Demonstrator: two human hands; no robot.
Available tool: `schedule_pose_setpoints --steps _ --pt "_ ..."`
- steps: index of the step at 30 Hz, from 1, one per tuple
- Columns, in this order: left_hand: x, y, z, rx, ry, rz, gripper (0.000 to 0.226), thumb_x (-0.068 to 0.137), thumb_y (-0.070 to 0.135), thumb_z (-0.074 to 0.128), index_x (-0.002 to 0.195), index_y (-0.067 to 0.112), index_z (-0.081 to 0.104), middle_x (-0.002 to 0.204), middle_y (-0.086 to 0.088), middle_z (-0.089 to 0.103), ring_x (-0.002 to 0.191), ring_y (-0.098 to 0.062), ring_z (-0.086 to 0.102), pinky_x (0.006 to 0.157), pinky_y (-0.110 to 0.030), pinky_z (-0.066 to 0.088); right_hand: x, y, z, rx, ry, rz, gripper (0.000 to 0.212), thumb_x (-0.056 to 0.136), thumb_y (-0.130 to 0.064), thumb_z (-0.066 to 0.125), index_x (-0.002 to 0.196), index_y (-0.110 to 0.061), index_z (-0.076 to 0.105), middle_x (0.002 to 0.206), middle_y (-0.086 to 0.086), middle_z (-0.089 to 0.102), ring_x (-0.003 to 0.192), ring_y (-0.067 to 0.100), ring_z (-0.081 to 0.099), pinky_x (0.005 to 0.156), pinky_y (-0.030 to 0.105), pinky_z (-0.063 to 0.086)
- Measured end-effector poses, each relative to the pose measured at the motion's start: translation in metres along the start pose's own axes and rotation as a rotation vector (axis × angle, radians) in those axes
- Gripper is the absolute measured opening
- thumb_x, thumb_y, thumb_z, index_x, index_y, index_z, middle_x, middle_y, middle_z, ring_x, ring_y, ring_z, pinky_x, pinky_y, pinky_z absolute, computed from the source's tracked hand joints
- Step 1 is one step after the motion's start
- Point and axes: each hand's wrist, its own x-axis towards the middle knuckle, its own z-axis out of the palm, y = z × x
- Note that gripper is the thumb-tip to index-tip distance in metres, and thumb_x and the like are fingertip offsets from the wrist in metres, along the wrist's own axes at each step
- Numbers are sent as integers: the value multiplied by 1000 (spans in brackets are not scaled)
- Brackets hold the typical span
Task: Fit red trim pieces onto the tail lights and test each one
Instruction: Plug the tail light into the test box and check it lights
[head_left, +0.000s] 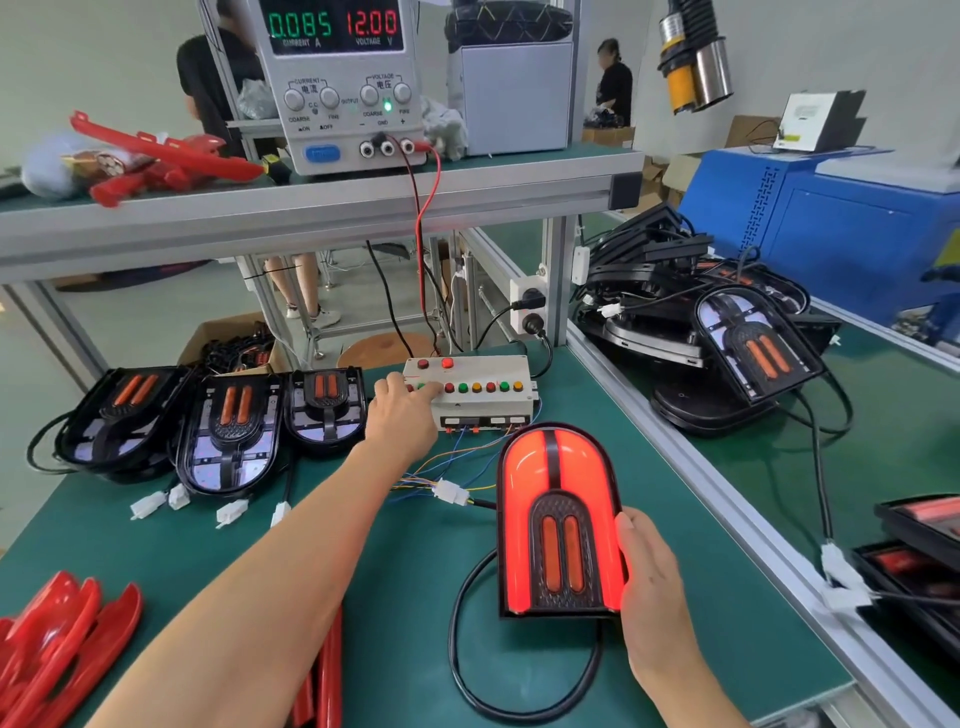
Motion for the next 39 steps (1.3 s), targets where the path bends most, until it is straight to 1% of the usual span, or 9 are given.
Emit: schedule_pose_setpoints --steps 2,5,9,14,18,21,26,31,39 --pt "-3 11 -1 39 71 -6 60 89 11 55 146 26 46 141 -18 32 127 -38 35 103 -44 39 1 1 0 1 -8 9 35 96 -51 44 95 -25 68 92 8 70 90 32 64 94 61 49" --pt "-8 29 2 -18 93 47 70 84 7 61 148 24 39 141 -19 32 125 -38 40 100 -44 42 2 3 0 -4 -19 17 40 96 -54 44 97 -22 68 93 9 71 93 34 66 93 64 52" --pt "-9 47 6 64 5 109 82 88 5 59 155 35 22 144 -20 26 123 -40 40 92 -43 47 3 4 -1 9 -18 24 40 95 -55 45 98 -22 68 96 11 71 96 37 66 94 65 51" --pt "-7 58 7 191 -48 110 86 90 8 62 153 42 15 152 -21 13 126 -46 36 90 -44 49 3 4 -1 22 -21 38 40 95 -54 45 98 -22 69 96 13 71 95 39 66 92 67 51" --pt "-6 65 6 215 -96 94 90 91 7 60 154 46 9 157 -21 6 133 -50 31 95 -46 49 4 6 -1 17 -21 40 41 95 -56 45 100 -24 69 95 10 72 94 36 67 92 66 52" --pt "-4 65 5 229 -125 93 85 95 10 57 155 48 9 160 -21 2 137 -52 26 101 -50 45 4 8 -1 10 -19 43 41 94 -58 43 101 -26 68 96 7 71 101 36 64 98 67 47" --pt "-2 68 2 257 -140 99 82 96 8 52 154 48 10 157 -21 6 130 -49 34 95 -50 51 5 9 -2 14 -12 45 37 92 -56 44 91 -28 67 85 10 69 81 28 64 91 62 50" --pt "-1 67 3 271 -132 115 85 97 8 54 154 49 7 158 -23 5 127 -48 37 87 -43 48 5 9 -2 6 -28 50 36 96 -55 41 95 -31 68 89 5 72 89 29 70 90 62 55" --pt "-1 66 4 290 -136 108 83 97 16 58 154 50 8 158 -22 10 130 -46 36 95 -46 47 6 11 -2 -1 -3 56 47 88 -64 43 102 -27 68 94 5 73 99 35 66 99 67 46"
